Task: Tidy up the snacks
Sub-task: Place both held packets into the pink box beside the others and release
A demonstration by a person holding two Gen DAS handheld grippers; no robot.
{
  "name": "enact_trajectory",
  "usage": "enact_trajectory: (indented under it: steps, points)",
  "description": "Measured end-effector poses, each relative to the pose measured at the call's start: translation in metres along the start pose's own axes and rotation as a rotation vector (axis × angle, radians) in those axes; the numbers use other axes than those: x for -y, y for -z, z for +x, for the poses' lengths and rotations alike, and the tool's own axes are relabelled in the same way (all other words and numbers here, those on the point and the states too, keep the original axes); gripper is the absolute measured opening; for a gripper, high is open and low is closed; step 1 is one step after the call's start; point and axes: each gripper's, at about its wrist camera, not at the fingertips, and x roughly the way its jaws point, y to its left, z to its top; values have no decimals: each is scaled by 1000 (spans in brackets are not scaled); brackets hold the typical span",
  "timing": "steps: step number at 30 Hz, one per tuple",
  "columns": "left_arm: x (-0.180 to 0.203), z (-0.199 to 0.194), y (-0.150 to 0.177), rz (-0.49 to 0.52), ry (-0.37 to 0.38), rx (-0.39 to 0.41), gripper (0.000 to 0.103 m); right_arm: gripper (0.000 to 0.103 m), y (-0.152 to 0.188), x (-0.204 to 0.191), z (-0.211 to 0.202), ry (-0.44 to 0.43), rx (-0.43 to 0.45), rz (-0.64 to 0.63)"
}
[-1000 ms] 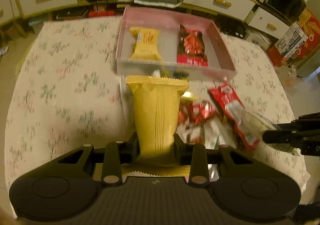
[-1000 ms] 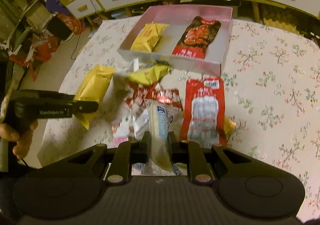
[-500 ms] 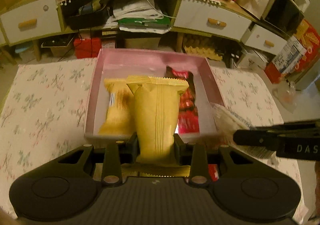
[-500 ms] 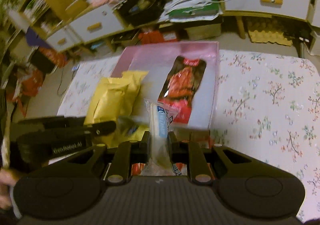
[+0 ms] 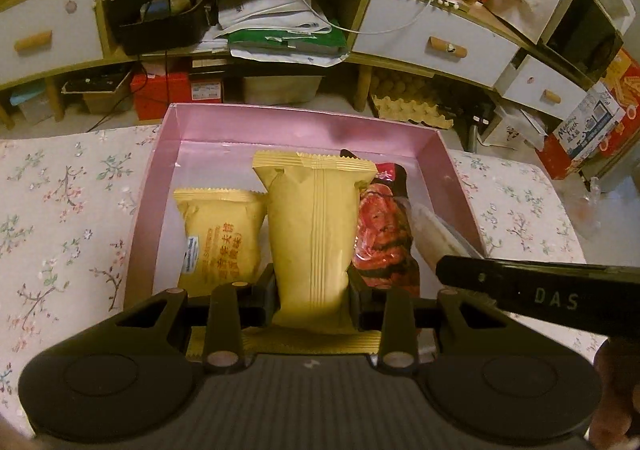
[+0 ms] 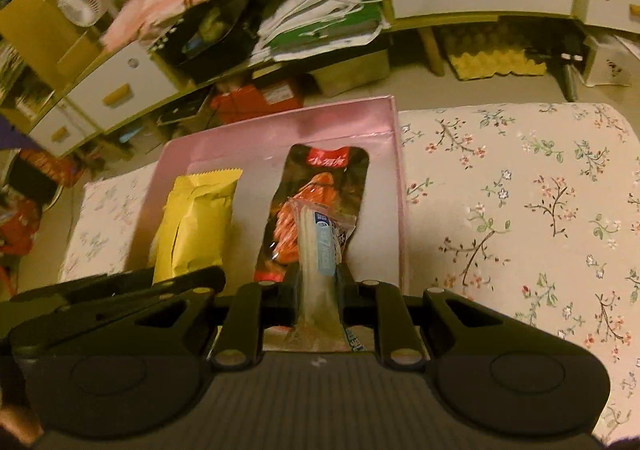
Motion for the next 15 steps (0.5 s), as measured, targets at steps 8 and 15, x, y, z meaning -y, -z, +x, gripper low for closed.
enact_trajectory:
  steps: [8, 15]
  points:
    - [-2, 6, 1, 6, -16, 6, 45, 27, 0, 4, 3, 26, 42, 7]
    - [-7, -22, 2, -12, -21, 29, 51, 30, -3, 9, -16, 21, 57, 16]
